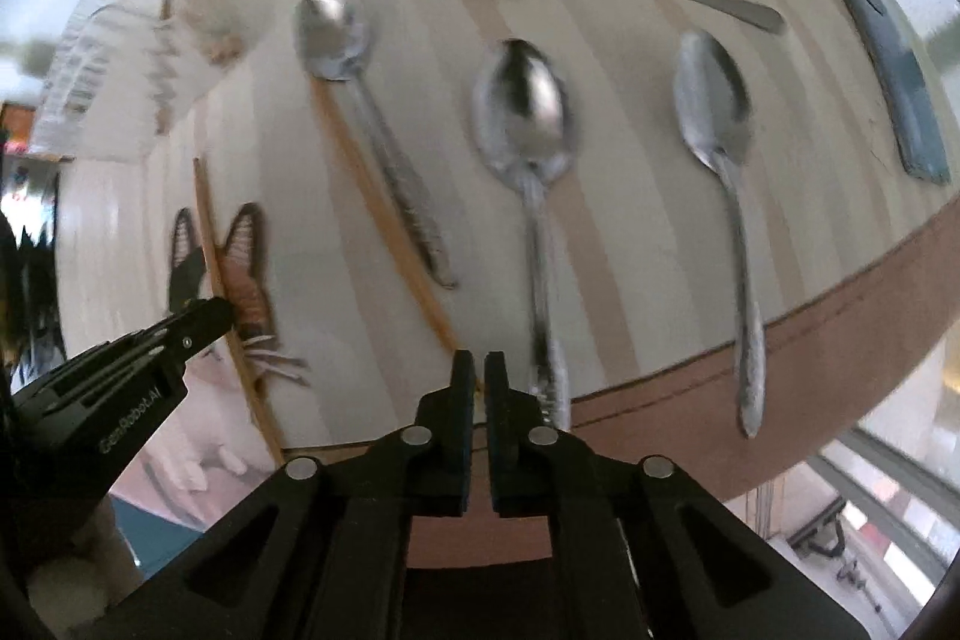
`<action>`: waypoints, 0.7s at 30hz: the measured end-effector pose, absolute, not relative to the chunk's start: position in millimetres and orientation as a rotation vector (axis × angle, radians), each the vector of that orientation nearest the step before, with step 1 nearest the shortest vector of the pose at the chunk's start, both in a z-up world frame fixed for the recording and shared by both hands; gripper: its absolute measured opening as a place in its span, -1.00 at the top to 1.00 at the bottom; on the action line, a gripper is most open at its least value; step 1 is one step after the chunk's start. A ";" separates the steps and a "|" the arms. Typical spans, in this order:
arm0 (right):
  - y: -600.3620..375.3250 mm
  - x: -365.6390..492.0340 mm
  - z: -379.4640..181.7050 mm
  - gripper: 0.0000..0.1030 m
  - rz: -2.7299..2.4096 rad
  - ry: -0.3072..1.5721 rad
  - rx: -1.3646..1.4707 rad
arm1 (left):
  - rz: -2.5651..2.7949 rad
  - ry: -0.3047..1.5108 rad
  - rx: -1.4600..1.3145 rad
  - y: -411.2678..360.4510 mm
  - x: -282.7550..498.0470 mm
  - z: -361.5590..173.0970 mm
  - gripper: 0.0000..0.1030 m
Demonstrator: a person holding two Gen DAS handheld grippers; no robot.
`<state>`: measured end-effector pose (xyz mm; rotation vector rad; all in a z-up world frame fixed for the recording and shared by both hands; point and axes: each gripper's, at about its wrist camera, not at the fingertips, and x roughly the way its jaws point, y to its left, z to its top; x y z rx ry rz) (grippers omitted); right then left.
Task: Organize utensils
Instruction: 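Lower the left gripper onto a chopstick and close while the right gripper grasps another chopstick, then lift the held chopsticks with both grippers toward the clear basket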
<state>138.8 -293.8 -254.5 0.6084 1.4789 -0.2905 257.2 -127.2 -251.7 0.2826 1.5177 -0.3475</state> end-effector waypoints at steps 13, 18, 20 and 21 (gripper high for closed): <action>-243.6 150.2 -268.0 0.85 -0.197 1.569 0.465 | -0.337 1.591 0.067 -65.5 270.1 -256.2 0.85; -246.3 160.8 -273.8 0.48 -0.181 1.572 0.553 | -0.366 1.592 0.071 -47.9 272.6 -254.9 0.78; -254.4 164.2 -273.5 0.23 -0.164 1.558 0.572 | -0.376 1.593 0.078 -48.8 272.5 -255.3 0.71; -252.6 168.0 -272.5 0.23 -0.161 1.555 0.571 | -0.376 1.592 0.085 -51.5 276.1 -255.0 0.71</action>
